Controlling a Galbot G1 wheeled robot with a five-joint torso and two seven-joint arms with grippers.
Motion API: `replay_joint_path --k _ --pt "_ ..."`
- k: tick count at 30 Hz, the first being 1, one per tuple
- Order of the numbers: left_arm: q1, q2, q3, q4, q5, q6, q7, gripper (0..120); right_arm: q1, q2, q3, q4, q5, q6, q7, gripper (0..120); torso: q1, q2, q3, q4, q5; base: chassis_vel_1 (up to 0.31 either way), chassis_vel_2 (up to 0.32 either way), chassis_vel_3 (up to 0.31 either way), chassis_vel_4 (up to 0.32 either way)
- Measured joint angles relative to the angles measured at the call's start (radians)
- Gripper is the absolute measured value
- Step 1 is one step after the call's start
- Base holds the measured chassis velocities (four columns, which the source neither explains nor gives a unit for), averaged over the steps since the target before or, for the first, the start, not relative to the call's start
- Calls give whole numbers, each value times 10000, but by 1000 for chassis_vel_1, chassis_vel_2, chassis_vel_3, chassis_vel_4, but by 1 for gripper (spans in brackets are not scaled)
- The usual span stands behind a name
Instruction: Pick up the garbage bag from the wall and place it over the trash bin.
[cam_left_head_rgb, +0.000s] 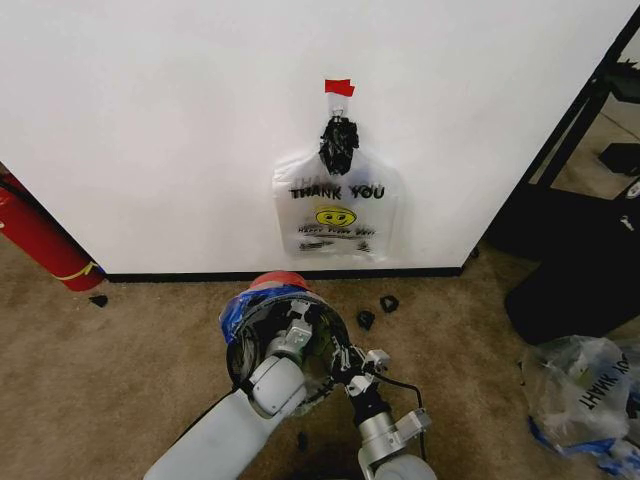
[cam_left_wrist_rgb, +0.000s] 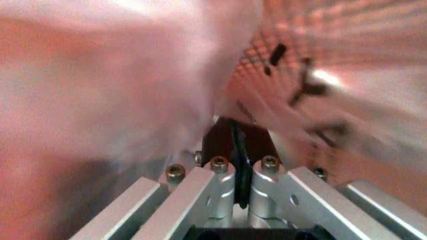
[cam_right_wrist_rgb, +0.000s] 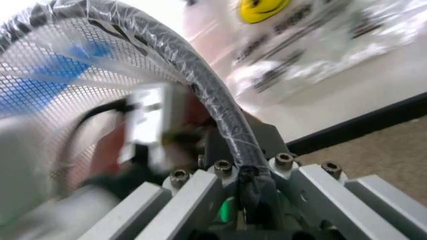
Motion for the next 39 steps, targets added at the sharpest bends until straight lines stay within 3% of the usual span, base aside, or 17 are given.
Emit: replay_joint_path --k 12,15,18,21,26,30,32,39 --pt "1238 878 343 -2287 -327 -147 691 0 627 491 525 -1010 554 108 643 0 0 0 0 -4 16 0 0 0 0" --pt "1828 1248 75 -2856 -327 -482 1263 0 639 510 605 -1014 838 24 838 0 0 0 0 -4 33 0 0 0 0" --pt "2575 1731 -468 -3528 -402 -903 1977 1 642 419 798 -1011 1012 -21 929 0 0 0 0 -1 24 0 0 0 0" --pt "3172 2149 -1039 -4139 -613 -1237 2482 11 635 265 994 -1014 1135 -26 916 0 0 0 0 -2 23 0 0 0 0" --pt "3878 2684 -2366 -5485 -2073 -1497 3351 31 665 -12 1445 -1231 1299 27 689 0 0 0 0 -1 15 0 0 0 0" --pt "3599 2795 -3054 -6117 -3946 -978 2906 48 687 -136 1722 -1430 1292 210 365 0 0 0 -1 -1 12 0 0 0 0" --pt "3458 2791 -3109 -6125 -4345 -799 2722 52 678 -164 1763 -1438 1299 237 272 0 0 0 0 -2 13 0 0 0 0" --pt "2369 2509 -3163 -5803 -7581 719 1566 80 524 -296 2022 -1416 1295 513 -673 0 0 0 1 -1 13 0 0 0 0"
